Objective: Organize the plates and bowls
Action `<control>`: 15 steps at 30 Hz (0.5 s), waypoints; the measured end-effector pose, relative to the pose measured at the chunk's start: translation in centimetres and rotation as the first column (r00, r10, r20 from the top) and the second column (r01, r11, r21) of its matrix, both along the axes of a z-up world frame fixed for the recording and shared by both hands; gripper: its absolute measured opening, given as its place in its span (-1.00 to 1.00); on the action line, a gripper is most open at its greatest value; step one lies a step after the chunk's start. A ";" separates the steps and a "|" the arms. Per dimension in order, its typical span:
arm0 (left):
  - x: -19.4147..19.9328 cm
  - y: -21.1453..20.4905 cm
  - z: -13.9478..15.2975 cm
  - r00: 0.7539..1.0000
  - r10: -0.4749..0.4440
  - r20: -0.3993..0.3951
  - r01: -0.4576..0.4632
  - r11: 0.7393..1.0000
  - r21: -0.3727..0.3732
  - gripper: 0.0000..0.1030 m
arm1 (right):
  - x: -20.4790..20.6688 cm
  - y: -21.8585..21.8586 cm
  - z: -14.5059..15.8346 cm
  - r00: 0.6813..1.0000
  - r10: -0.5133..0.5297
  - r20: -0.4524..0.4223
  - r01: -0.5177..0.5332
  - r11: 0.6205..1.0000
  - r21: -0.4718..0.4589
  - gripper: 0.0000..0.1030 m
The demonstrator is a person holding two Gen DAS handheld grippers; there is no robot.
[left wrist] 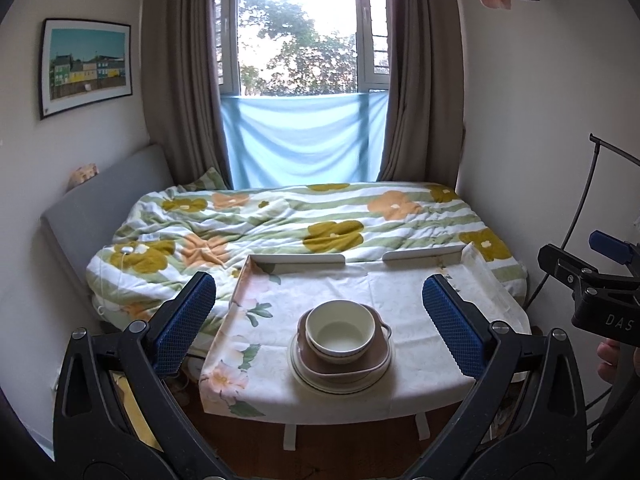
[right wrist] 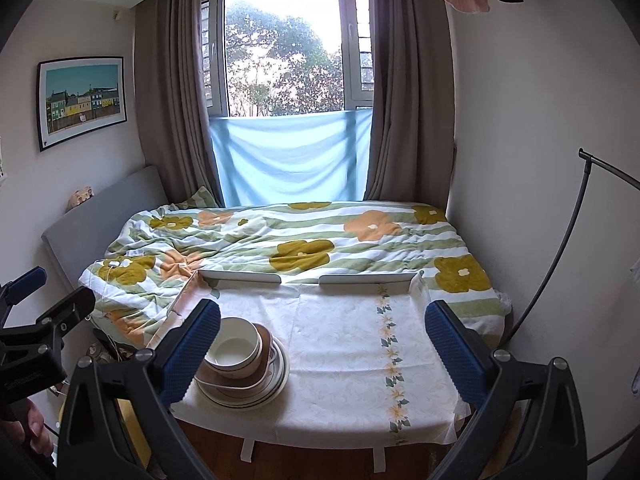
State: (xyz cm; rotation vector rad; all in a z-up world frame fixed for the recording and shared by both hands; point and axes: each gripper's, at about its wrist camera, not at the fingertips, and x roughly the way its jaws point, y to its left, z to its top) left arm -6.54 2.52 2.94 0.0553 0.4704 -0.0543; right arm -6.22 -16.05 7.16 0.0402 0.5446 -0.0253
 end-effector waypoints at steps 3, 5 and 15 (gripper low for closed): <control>0.2 0.0 -0.1 1.000 0.003 -0.004 -0.003 1.000 0.001 0.99 | 0.2 0.1 -0.1 1.000 -0.003 -0.004 0.003 1.000 -0.001 0.98; 0.3 -0.1 -0.1 1.000 0.005 -0.005 -0.005 1.000 0.001 0.99 | 0.3 0.3 -0.2 1.000 -0.005 -0.002 0.005 1.000 0.000 0.97; 0.7 -0.1 -0.3 1.000 0.009 -0.011 -0.009 1.000 0.006 0.99 | 0.5 0.9 -0.7 1.000 -0.014 -0.017 0.014 1.000 -0.004 0.98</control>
